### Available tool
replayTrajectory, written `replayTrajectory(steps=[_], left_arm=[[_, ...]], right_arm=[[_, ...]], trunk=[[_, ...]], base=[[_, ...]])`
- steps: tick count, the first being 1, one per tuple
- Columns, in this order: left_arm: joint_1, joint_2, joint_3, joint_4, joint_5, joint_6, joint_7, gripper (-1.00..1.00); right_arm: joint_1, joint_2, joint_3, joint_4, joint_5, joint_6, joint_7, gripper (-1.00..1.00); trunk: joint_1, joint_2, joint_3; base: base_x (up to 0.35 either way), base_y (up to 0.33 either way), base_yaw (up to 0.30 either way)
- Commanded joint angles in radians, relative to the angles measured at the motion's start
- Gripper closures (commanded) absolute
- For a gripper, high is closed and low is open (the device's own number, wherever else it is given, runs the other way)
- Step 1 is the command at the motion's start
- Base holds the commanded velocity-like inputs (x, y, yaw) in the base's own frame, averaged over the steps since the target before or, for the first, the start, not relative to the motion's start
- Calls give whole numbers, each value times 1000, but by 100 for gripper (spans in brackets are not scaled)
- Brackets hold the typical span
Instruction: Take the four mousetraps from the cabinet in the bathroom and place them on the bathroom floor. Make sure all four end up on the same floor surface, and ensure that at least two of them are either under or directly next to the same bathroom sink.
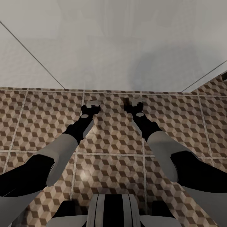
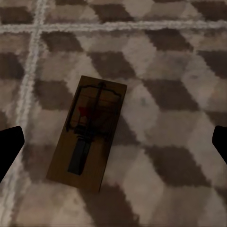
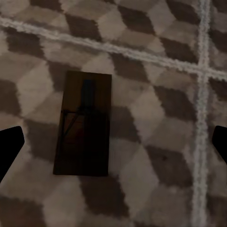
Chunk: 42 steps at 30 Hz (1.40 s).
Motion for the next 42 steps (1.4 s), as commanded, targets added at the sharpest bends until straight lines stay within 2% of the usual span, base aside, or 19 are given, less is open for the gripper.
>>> replayTrajectory(steps=[1,29,42], left_arm=[[0,1,-8,-1,10,1,8,-100],[0,1,-8,0,13,3,8,-100],[0,1,-7,0,14,3,8,-100]], right_arm=[[-1,0,3,1,7,0,-7,-100],[-1,0,3,1,7,0,-7,-100],[-1,0,3,1,7,0,-7,-100]], trunk=[[0,0,0],[0,0,0],[0,0,0]], base=[[0,0,0],[-3,0,0],[-255,0,0]])
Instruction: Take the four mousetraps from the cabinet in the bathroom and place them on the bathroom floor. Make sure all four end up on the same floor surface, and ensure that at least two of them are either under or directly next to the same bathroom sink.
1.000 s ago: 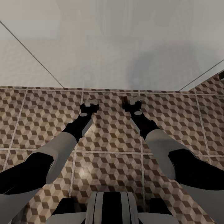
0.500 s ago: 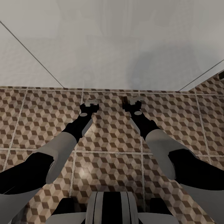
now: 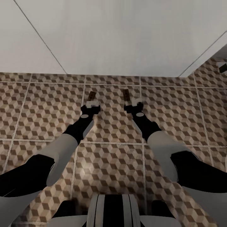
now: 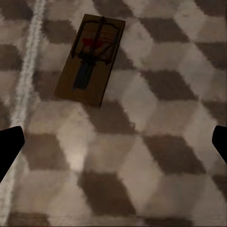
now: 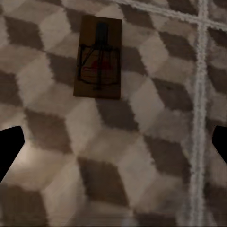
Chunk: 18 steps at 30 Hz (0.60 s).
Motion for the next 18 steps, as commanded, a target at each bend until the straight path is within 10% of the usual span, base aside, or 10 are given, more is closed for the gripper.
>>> replayTrajectory(steps=[1,18], left_arm=[[0,1,-8,-1,11,2,8,-100],[0,1,-9,0,11,1,8,-100]], right_arm=[[-1,0,3,1,8,0,-6,-100],[-1,0,3,1,8,0,-6,-100]], trunk=[[-1,0,0],[-1,0,0]], base=[[-326,0,0],[-335,0,0]])
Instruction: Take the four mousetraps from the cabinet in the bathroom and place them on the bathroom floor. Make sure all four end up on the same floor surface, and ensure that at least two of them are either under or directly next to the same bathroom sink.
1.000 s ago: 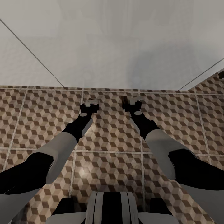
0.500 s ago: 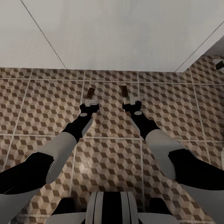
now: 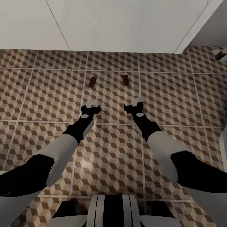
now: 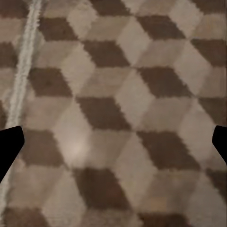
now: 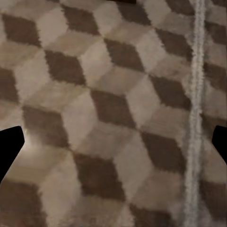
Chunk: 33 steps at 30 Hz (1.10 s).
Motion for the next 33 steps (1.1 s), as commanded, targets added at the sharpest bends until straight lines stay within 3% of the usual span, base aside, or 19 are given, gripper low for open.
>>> replayTrajectory(steps=[1,25,33], left_arm=[[0,1,-9,-1,11,2,8,-100],[14,1,-9,5,11,1,6,-100],[32,-6,-11,-31,11,2,9,-100]], right_arm=[[-1,0,3,1,7,0,-7,-100],[-1,0,3,1,7,-2,-6,-100],[-1,0,3,-1,7,-3,-6,-100]], trunk=[[-1,0,0],[-1,0,0],[-1,0,0]], base=[[-340,0,0],[-338,0,0],[-115,0,0]])
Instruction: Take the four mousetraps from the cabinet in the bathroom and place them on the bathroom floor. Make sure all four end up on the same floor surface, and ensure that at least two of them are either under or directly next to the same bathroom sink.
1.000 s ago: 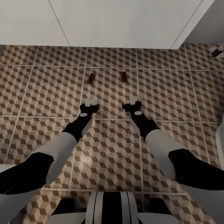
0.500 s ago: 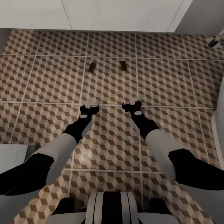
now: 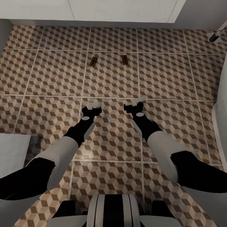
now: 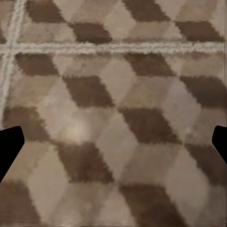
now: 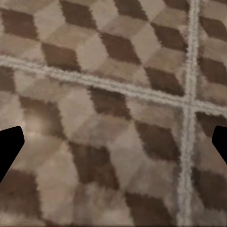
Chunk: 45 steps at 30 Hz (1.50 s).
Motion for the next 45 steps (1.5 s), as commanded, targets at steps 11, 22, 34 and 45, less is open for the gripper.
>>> replayTrajectory(steps=[11,22,34,45], left_arm=[[15,2,-9,-12,10,2,8,-100],[17,1,-9,-13,10,2,8,-100],[22,0,-9,-8,11,2,8,-100],[27,0,-9,-4,11,2,8,-100]], right_arm=[[-1,0,4,-6,7,0,-7,-100],[-1,0,5,-7,7,0,-7,-100],[-1,0,6,-3,7,-57,-7,-100],[-1,0,5,4,5,-75,-7,-100]], trunk=[[0,0,0],[-2,1,19],[-8,4,65],[-13,6,108]], base=[[-14,0,0],[-1,0,0],[0,0,0],[0,0,0]])
